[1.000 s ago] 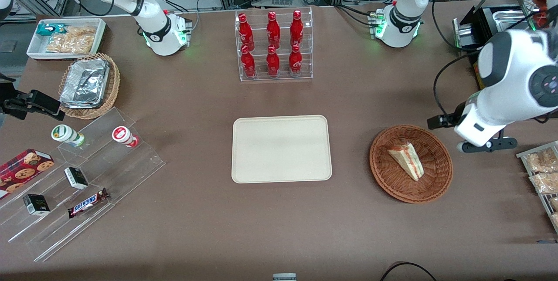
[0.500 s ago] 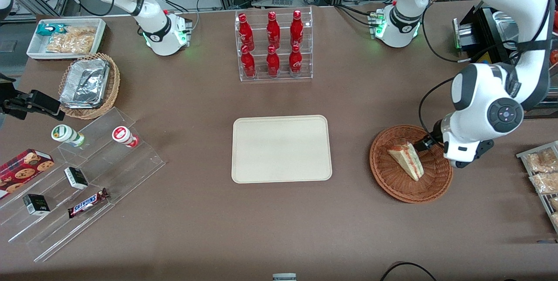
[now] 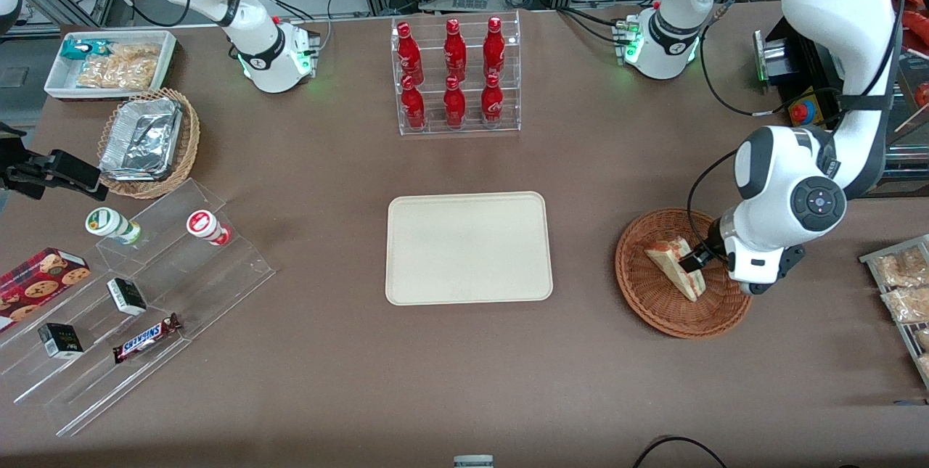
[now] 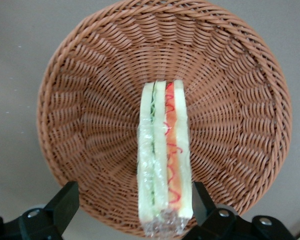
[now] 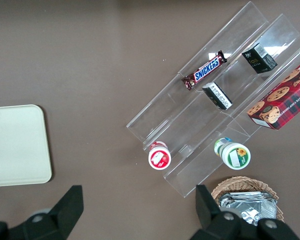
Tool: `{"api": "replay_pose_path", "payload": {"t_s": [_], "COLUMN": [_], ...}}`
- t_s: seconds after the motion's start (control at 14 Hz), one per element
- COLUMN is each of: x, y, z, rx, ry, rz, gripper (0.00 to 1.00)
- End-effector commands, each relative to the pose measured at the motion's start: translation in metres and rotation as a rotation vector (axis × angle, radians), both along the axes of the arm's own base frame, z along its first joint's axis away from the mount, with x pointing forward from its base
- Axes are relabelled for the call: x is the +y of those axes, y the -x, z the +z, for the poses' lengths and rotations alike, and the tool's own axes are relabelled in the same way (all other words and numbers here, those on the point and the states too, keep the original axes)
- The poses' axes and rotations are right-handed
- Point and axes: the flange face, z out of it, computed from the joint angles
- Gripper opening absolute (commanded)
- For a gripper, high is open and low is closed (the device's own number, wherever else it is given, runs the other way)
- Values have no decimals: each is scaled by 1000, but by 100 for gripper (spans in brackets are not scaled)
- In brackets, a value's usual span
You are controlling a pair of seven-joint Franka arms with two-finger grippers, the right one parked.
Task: Place sandwich from basket to tray
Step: 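Close the left gripper on the wrapped sandwich and lift it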
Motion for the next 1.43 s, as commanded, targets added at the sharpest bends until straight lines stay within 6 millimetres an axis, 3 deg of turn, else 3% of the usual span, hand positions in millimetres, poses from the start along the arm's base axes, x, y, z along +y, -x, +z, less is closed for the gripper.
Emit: {"api": "replay_pose_path", "payload": {"t_s": [0.0,0.71,0.79,1.0,1.07,1.21,1.36], "x": [-5,-29,-28,-27,-27,-27,-37], "y": [-8,-7,-7,-3,-3,-6,-6], "z": [-14,-54,-56,-63,-62,-50,-20], "rx": [-8,-10,-5,17,18,1,7], "ry": [8,22,21,17,16,13,23], "rz": [21,-5,-10,-25,-31,-38,-147], "gripper": [100,100,96,25,13,9,8]}}
